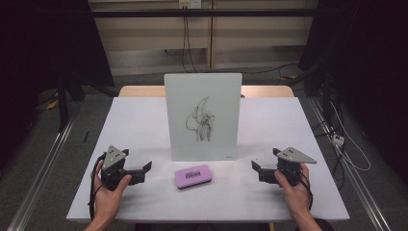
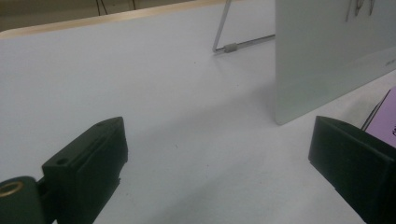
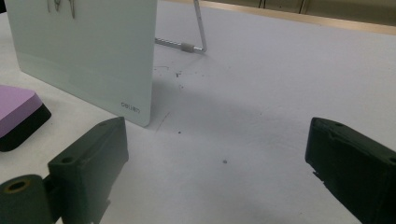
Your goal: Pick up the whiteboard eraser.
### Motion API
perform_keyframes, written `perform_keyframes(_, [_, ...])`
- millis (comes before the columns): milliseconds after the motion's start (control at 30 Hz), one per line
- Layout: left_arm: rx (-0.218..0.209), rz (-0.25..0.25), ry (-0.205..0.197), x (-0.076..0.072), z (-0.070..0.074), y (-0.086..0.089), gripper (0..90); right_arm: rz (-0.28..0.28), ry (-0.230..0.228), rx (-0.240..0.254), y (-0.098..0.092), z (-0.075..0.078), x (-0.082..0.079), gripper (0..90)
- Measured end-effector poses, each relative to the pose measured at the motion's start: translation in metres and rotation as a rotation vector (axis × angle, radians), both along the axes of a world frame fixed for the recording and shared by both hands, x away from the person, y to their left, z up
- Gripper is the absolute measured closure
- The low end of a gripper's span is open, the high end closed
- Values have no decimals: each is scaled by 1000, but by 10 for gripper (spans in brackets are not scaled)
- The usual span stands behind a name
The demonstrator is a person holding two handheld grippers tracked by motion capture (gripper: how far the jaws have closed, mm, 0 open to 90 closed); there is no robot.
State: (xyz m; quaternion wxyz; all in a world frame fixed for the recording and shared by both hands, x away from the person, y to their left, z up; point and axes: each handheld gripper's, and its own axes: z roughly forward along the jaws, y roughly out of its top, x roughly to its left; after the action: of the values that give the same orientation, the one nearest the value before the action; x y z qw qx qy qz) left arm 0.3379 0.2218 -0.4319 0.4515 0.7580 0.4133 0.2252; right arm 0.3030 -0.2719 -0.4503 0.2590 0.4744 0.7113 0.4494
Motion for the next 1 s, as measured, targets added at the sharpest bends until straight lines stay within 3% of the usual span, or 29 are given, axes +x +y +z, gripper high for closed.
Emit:
perform_keyframes(200, [-5, -35, 22, 2, 1, -3, 71, 6, -2, 6, 0, 0, 0, 57])
perform_keyframes(367, [15, -72, 23, 6, 1, -9, 71, 14, 0, 11, -1, -1, 0, 57])
perform_keyframes(500, [26, -91, 46, 7, 3, -14, 78, 14, 3, 11, -1, -1, -1, 57])
perform_keyframes(567, [32, -109, 47, 8, 3, -18, 84, 15, 5, 9, -2, -1, -1, 57])
perform_keyframes(667, [18, -174, 60, 12, 4, -24, 84, 15, 5, 12, -2, 0, -2, 57])
perform_keyframes(800, [11, -194, 81, 14, 6, -31, 84, 15, 5, 12, -3, 0, -3, 57])
perform_keyframes(1000, [41, -264, 73, 17, 12, -40, 84, 11, 7, 13, -4, -1, -3, 57])
